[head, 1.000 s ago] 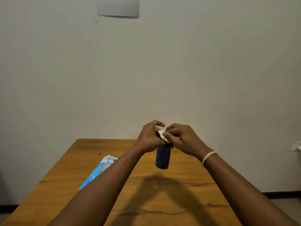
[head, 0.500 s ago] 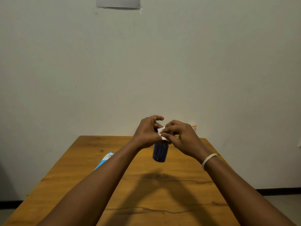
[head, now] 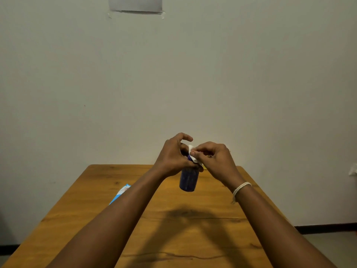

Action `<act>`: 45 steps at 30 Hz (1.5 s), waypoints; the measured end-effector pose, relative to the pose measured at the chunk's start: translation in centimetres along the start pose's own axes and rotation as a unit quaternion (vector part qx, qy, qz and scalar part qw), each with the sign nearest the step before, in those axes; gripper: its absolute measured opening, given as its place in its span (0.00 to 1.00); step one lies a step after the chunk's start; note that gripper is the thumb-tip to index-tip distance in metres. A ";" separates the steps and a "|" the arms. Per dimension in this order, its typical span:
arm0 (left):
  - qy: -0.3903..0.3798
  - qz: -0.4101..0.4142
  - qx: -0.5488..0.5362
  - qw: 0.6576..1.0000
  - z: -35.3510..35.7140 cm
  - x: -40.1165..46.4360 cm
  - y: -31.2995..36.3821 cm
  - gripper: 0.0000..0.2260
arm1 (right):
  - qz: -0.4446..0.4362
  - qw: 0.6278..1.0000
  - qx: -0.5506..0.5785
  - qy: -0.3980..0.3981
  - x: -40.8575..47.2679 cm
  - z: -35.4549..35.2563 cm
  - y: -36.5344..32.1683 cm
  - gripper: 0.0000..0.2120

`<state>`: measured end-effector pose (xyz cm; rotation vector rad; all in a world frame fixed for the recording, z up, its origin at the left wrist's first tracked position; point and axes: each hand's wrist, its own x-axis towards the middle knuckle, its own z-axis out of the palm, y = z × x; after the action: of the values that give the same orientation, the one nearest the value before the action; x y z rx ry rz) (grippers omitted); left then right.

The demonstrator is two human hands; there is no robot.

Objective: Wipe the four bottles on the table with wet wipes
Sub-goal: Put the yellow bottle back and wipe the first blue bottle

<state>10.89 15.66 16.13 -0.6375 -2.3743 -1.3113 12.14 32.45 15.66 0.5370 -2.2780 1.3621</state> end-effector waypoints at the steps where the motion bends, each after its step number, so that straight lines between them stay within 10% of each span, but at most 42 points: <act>1: 0.016 -0.004 -0.009 1.000 -0.2 0.1 0.0 0.36 | 0.012 1.000 0.029 -0.003 0.0 -0.1 0.0 0.06; 11: -0.068 -0.022 -0.179 0.981 -2.8 -0.6 -0.7 0.12 | 0.039 0.990 0.138 0.015 0.0 -0.1 -0.7 0.04; 26: -0.056 -0.112 -0.364 0.923 -3.8 -0.1 -0.8 0.14 | -0.196 0.980 -0.021 -0.037 -2.9 1.1 -0.5 0.10; 39: -0.105 -0.093 -0.367 0.920 -4.1 0.1 0.2 0.15 | 0.103 0.943 0.316 0.002 -1.8 -0.3 -2.8 0.12; 45: -0.114 -0.095 -0.361 0.921 -4.7 0.2 0.4 0.16 | -0.057 0.985 0.149 0.061 -1.8 -2.4 -3.8 0.12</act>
<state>11.36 11.82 18.90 -0.7973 -2.1101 -2.3512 16.06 33.06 18.43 0.6496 -1.9282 1.6414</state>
